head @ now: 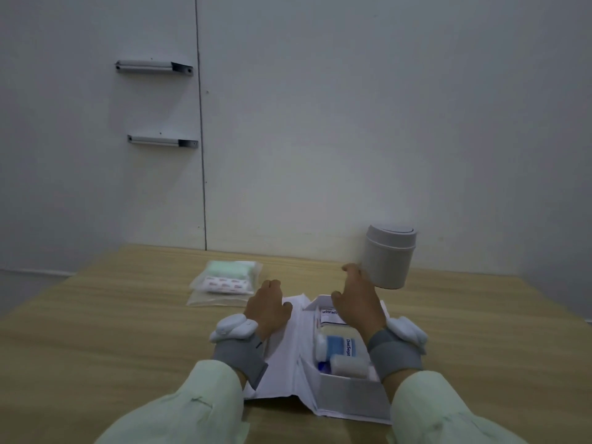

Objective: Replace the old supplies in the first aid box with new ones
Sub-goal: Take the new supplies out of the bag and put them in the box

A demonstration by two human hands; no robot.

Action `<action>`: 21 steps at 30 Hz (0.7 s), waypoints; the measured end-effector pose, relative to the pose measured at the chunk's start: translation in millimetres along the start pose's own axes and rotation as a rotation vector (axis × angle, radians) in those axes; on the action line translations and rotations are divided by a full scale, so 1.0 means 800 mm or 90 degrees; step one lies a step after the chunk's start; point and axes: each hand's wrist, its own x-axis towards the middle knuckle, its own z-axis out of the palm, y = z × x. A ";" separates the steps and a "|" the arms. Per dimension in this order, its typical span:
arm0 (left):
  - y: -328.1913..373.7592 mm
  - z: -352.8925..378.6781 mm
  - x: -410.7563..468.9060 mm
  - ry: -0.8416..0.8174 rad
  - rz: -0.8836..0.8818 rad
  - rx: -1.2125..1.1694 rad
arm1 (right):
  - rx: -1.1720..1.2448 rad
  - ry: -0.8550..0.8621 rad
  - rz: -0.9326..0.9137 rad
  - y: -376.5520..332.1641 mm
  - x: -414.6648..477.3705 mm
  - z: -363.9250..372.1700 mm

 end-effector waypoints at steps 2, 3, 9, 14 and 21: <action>-0.007 -0.005 0.000 0.010 -0.005 -0.010 | 0.010 -0.007 -0.006 -0.016 0.001 0.007; -0.017 -0.010 0.000 0.015 -0.009 -0.012 | 0.017 -0.012 -0.011 -0.028 0.003 0.014; -0.055 -0.027 0.005 0.055 -0.033 -0.007 | 0.057 -0.050 -0.040 -0.082 0.016 0.049; -0.087 -0.042 0.016 0.069 -0.041 -0.031 | 0.077 -0.084 -0.056 -0.114 0.027 0.078; -0.124 -0.057 0.036 0.102 -0.062 -0.051 | 0.130 -0.153 0.003 -0.132 0.049 0.121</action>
